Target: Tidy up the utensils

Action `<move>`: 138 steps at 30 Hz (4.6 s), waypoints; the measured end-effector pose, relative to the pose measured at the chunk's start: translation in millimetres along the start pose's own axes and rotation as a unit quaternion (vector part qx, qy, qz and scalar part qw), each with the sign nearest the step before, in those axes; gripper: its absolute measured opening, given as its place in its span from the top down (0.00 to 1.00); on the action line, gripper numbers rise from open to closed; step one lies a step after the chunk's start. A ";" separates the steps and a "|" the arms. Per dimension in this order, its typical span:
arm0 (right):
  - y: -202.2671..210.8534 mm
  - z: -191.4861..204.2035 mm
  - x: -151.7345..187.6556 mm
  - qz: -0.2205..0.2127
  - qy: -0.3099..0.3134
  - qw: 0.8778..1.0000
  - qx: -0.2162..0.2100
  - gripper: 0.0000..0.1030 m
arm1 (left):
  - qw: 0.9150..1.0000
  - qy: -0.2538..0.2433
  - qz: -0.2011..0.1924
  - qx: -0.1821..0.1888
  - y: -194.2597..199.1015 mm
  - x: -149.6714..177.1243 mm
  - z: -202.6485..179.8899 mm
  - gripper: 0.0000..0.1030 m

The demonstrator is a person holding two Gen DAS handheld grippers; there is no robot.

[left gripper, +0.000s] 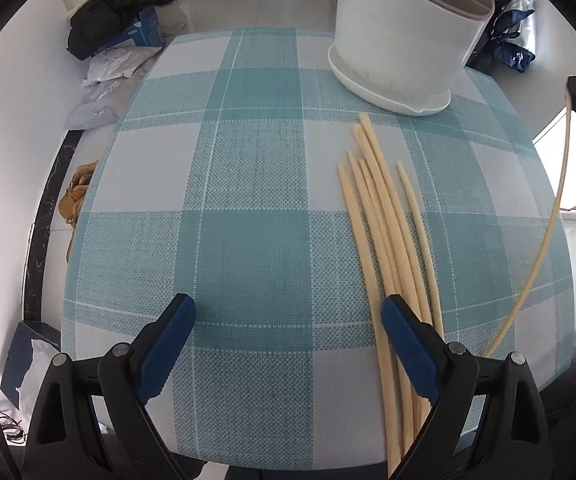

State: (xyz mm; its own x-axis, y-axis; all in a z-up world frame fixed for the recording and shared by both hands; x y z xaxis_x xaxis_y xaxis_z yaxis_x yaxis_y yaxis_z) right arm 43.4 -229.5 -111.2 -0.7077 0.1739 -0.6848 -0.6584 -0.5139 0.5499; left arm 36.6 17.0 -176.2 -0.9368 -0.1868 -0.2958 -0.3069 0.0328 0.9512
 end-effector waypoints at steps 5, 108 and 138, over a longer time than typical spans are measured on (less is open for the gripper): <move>8.7 2.7 -2.8 -0.015 0.018 1.000 0.004 0.95 | 1.000 0.005 -0.003 -0.012 1.3 -3.7 2.7 0.09; 56.1 107.2 -113.0 -0.117 0.208 0.971 0.013 0.98 | 0.955 -0.038 -0.205 0.213 236.2 -129.1 -63.5 0.99; -186.6 -89.8 -136.7 0.159 0.009 0.987 0.036 0.40 | 0.971 -0.034 -0.148 0.186 175.7 -104.3 -45.6 0.99</move>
State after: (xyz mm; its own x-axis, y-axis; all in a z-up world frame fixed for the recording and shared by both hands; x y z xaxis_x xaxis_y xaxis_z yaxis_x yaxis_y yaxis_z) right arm 286.0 -232.8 -163.2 -0.8774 -0.0022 -0.4797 -0.4201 -0.4795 0.7705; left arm 88.0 -2.5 25.8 -0.8037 -0.1772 -0.5681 -0.5915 0.3417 0.7303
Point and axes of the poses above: each gripper's, at about its wrist camera, not at the fingertips, and y roughly against the way its jaws point, z to its left, x to its underside, the point moved 3 cm from there along -y, roughly the way its jaws point, and after that the axes turned 13 degrees about y, right-handed, at the moved point
